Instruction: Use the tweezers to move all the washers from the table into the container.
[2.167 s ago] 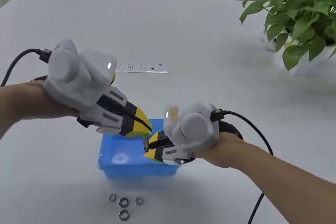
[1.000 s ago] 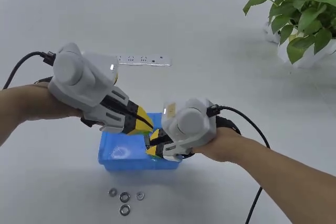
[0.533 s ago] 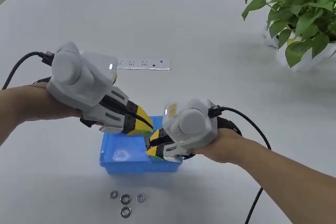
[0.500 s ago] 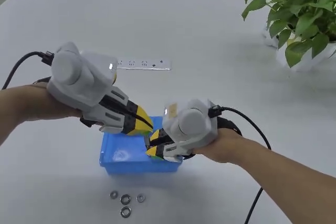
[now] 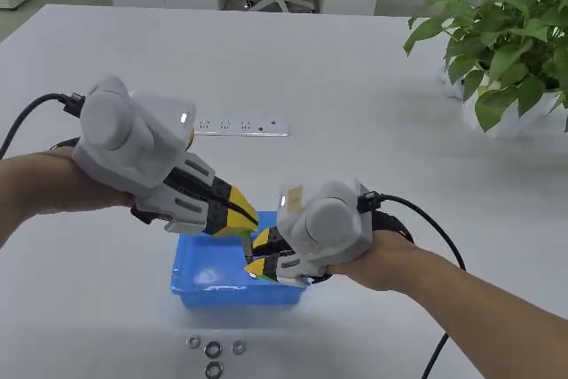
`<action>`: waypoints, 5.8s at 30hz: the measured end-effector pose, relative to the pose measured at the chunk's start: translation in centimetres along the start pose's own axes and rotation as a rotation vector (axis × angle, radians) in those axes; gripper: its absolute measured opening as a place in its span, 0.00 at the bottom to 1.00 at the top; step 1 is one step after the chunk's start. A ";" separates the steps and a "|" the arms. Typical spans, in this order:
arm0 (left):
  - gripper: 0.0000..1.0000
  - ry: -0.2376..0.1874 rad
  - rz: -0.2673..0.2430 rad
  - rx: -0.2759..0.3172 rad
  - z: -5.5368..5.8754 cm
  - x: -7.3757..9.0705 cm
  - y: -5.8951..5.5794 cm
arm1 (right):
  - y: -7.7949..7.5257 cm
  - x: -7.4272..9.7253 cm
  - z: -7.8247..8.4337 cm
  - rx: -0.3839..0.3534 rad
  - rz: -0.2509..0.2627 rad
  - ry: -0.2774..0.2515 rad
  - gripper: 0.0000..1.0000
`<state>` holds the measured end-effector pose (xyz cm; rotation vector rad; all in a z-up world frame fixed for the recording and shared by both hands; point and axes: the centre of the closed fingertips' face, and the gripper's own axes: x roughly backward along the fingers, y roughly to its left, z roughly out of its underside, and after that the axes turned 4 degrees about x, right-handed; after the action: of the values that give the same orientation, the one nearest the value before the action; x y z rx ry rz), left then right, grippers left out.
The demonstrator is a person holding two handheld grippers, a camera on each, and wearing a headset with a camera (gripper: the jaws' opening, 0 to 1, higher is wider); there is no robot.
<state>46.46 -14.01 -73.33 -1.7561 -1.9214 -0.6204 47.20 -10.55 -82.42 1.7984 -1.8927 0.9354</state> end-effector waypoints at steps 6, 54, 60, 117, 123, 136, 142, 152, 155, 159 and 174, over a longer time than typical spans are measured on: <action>0.05 0.004 -0.007 -0.003 -0.6 0.8 -0.9 | 0.6 0.6 -1.0 0.013 0.013 -0.016 0.12; 0.05 0.013 0.019 0.015 2.5 -1.0 -7.6 | 7.9 -1.0 0.3 -0.045 -0.050 -0.020 0.12; 0.05 0.010 0.022 0.028 2.9 -1.3 -7.8 | 8.3 -1.2 0.6 -0.054 -0.056 -0.018 0.13; 0.05 -0.007 0.015 0.093 4.3 -2.1 -7.8 | 9.3 -2.6 1.6 -0.085 -0.100 -0.010 0.10; 0.05 -0.007 0.010 0.092 4.3 -1.9 -7.8 | 9.3 -2.5 1.4 -0.082 -0.099 -0.011 0.10; 0.05 -0.017 -0.004 0.089 3.5 -1.1 -7.7 | 8.9 -1.8 0.7 -0.066 -0.091 -0.012 0.11; 0.05 -0.026 -0.018 0.082 2.8 -0.4 -7.5 | 8.3 -1.3 -0.1 -0.049 -0.078 -0.007 0.11; 0.05 -0.028 -0.030 0.063 1.8 0.6 -7.0 | 7.4 -0.6 -1.2 -0.038 -0.063 -0.014 0.11; 0.05 -0.030 -0.033 0.059 1.6 0.7 -6.8 | 7.0 -0.4 -1.3 -0.033 -0.060 -0.013 0.11; 0.05 -0.036 -0.040 0.054 1.0 1.1 -6.3 | 6.4 0.0 -1.6 -0.034 -0.053 -0.013 0.11; 0.05 -0.047 -0.056 0.024 -0.9 2.0 -3.8 | 3.3 1.0 -2.7 -0.023 -0.017 -0.025 0.11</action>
<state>42.55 -13.25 -71.49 -1.7216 -2.0070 -0.5779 43.40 -9.61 -80.50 1.8183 -1.8927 0.8862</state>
